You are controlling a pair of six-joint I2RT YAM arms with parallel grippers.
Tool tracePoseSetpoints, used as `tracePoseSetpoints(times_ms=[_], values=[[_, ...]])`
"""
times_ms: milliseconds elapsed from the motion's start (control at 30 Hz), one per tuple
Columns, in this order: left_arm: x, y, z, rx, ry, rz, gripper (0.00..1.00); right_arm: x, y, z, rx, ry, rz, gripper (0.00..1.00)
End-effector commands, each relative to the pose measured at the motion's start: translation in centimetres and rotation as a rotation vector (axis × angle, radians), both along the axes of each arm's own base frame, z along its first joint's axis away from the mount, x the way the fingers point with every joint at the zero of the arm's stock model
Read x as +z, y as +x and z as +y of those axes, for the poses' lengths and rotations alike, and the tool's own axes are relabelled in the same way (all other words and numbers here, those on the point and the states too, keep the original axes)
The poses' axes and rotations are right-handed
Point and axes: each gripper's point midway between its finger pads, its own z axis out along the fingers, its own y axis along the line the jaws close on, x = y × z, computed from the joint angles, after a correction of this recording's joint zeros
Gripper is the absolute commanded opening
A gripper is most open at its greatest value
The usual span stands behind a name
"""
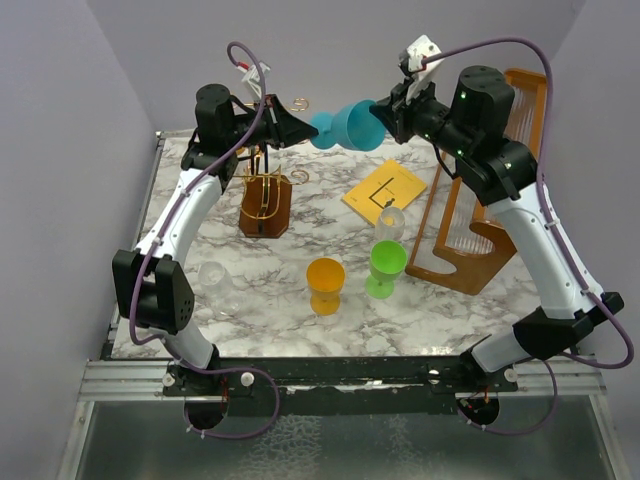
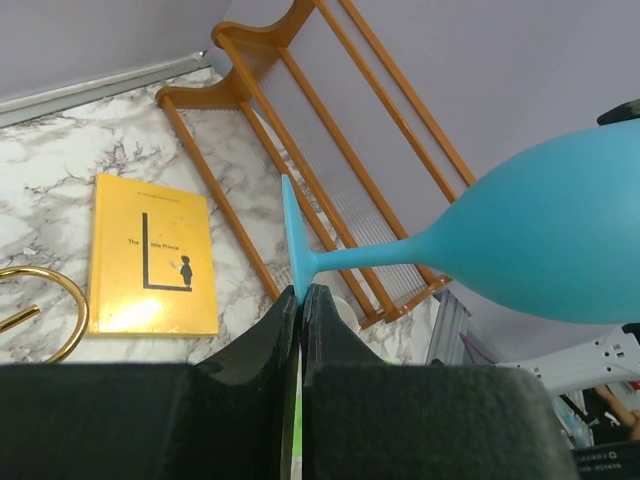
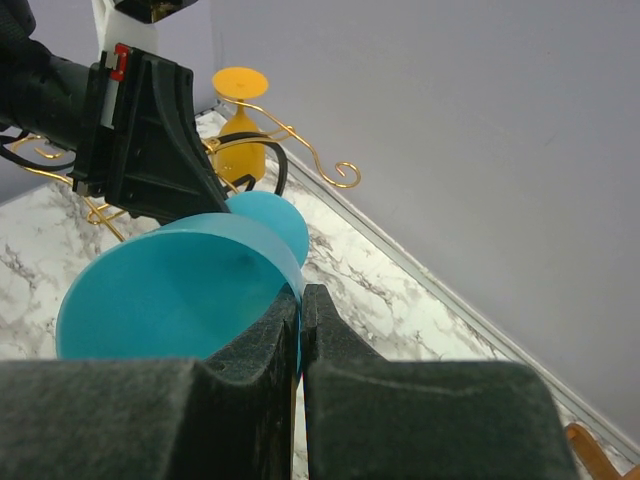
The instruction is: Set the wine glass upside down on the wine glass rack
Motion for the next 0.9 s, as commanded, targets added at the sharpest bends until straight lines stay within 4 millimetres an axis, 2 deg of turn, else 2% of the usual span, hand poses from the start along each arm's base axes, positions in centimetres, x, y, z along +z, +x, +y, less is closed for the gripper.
tracePoseSetpoints(times_ms=[0, 133, 233, 300, 367, 500, 633, 733, 867], values=[[2.4, -0.3, 0.3, 0.024, 0.03, -0.115, 0.0, 1.7, -0.5, -0.7, -0.019, 0.014, -0.06, 0.03], [2.9, 0.5, 1.2, 0.086, 0.086, -0.161, 0.0, 1.1, -0.4, -1.1, -0.033, -0.012, -0.064, 0.21], [3.7, 1.3, 2.2, 0.147, 0.121, -0.2, 0.0, 0.7, -0.5, -1.4, -0.042, -0.032, -0.067, 0.56], [4.3, 1.8, 3.0, 0.187, 0.137, -0.22, 0.0, 0.8, -0.7, -1.8, -0.054, -0.038, -0.075, 0.72], [4.8, 2.7, 4.2, 0.244, 0.162, -0.237, 0.0, 0.9, -0.8, -2.3, -0.071, -0.043, -0.08, 0.84], [5.8, 4.8, 7.2, 0.411, 0.263, -0.295, 0.0, 1.5, -1.0, -3.3, -0.11, -0.055, -0.102, 0.96], [7.4, 7.3, 11.1, 0.635, 0.465, -0.43, 0.0, 1.3, -1.0, -4.4, -0.149, -0.102, -0.131, 1.0], [8.8, 8.7, 12.5, 0.759, 0.634, -0.537, 0.0, -0.3, -0.5, -5.1, -0.173, -0.186, -0.147, 1.0], [10.5, 10.5, 13.5, 0.866, 0.77, -0.64, 0.0, -3.8, -0.6, -4.9, -0.129, -0.286, -0.131, 1.0]])
